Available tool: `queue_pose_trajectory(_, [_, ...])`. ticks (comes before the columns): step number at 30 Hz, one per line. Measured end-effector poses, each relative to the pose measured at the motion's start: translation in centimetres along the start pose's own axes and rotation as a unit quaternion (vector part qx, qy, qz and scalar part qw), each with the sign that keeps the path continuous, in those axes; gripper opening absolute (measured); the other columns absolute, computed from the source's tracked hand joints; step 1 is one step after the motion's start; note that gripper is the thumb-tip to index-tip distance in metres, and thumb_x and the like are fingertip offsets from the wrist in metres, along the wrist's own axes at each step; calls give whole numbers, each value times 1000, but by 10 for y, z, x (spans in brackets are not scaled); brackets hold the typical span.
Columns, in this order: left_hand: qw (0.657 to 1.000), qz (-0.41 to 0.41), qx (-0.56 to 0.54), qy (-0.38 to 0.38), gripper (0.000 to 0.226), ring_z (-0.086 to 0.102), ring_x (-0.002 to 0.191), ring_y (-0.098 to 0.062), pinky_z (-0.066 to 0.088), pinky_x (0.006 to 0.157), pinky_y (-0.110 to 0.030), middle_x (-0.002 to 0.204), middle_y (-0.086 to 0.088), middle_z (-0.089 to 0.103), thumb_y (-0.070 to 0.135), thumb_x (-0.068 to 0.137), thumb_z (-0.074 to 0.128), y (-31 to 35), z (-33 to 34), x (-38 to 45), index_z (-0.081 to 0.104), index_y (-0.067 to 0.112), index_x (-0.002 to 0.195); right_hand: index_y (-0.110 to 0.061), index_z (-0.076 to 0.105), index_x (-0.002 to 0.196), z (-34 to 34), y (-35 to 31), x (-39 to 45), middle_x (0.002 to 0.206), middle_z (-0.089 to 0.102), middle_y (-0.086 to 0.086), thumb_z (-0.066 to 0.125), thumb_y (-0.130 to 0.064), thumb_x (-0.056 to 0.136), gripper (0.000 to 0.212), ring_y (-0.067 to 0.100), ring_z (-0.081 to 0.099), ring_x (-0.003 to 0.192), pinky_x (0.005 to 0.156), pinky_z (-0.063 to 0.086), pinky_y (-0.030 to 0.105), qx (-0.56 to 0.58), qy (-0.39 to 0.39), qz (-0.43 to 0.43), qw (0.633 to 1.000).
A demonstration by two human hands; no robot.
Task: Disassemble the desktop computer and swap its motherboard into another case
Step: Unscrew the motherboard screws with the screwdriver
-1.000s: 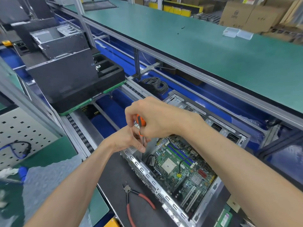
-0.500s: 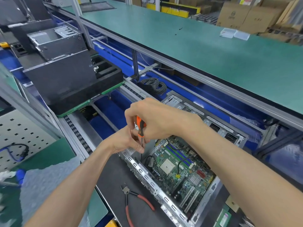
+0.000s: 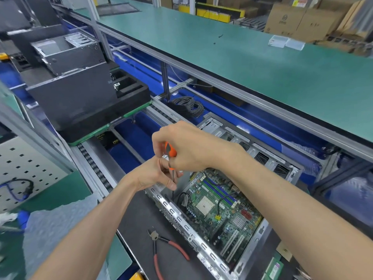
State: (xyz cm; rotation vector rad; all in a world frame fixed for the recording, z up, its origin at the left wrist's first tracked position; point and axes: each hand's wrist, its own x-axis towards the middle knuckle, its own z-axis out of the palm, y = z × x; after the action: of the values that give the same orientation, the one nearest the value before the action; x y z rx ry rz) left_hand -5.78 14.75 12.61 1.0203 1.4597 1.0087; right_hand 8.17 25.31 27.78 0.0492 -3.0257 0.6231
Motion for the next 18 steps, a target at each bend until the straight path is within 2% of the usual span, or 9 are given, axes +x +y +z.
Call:
queue_pose_trajectory(2, [1000, 7, 8, 9, 22, 65, 96, -22, 45, 107, -53, 69, -11, 67, 8, 48, 91, 0, -1, 0, 73, 6, 61, -21, 63, 97, 1, 3, -3, 91, 61, -6, 70, -10, 75, 25, 5, 55, 75, 67, 48, 25, 45, 20, -1, 999])
queue_pose_trajectory(4, [1000, 12, 1, 12, 21, 64, 92, -22, 48, 104, -51, 71, -15, 64, 4, 49, 90, 1, 0, 0, 72, 7, 60, -22, 59, 97, 9, 6, -5, 85, 60, -9, 74, -15, 76, 27, 2, 53, 72, 65, 43, 21, 90, 70, 14, 993])
queue_pose_trajectory(8, [999, 29, 3, 23, 32, 61, 80, -28, 50, 98, -32, 74, -22, 61, -8, 56, 86, 2, 3, -1, 77, 20, 68, -15, 61, 85, 35, 16, -18, 68, 59, -3, 84, -25, 74, 28, 12, 51, 59, 59, 41, 24, 226, 178, 77, 955])
queue_pose_trajectory(11, [998, 49, 16, 27, 25, 62, 69, -14, 52, 82, -18, 69, -18, 59, -14, 59, 84, 4, 3, 0, 73, 7, 67, -13, 59, 78, 59, 20, -26, 65, 56, -2, 82, -25, 79, 26, 15, 48, 57, 60, 39, 25, 236, 239, 106, 936])
queue_pose_trajectory(14, [998, 53, 21, 27, 27, 61, 64, -5, 51, 71, -12, 66, -10, 58, -10, 57, 86, 3, 3, -1, 71, 12, 63, -11, 60, 87, 64, 21, -27, 74, 61, 1, 73, -14, 83, 14, 20, 53, 64, 65, 46, 39, 240, 235, 84, 938])
queue_pose_trajectory(15, [998, 47, 12, 28, 26, 61, 65, -5, 51, 71, -12, 67, -6, 60, -10, 57, 86, 2, 2, -1, 68, 6, 67, -9, 61, 96, 63, 22, -27, 80, 64, 3, 69, -9, 84, 15, 20, 55, 68, 68, 47, 38, 250, 220, 73, 940])
queue_pose_trajectory(17, [999, 29, -1, 39, 38, 64, 69, -5, 52, 69, -14, 70, 3, 64, -15, 57, 86, -2, 0, 0, 60, -3, 82, -10, 59, 113, 61, 22, -28, 84, 64, -1, 63, -4, 82, 32, 17, 54, 72, 68, 46, 28, 253, 201, 59, 945])
queue_pose_trajectory(18, [999, 23, 6, 41, 38, 63, 68, -4, 50, 67, -14, 67, 3, 63, -15, 56, 86, -3, 0, 1, 59, -5, 80, -12, 59, 114, 61, 22, -28, 84, 63, -2, 63, -6, 81, 33, 16, 53, 72, 67, 44, 25, 249, 199, 59, 946])
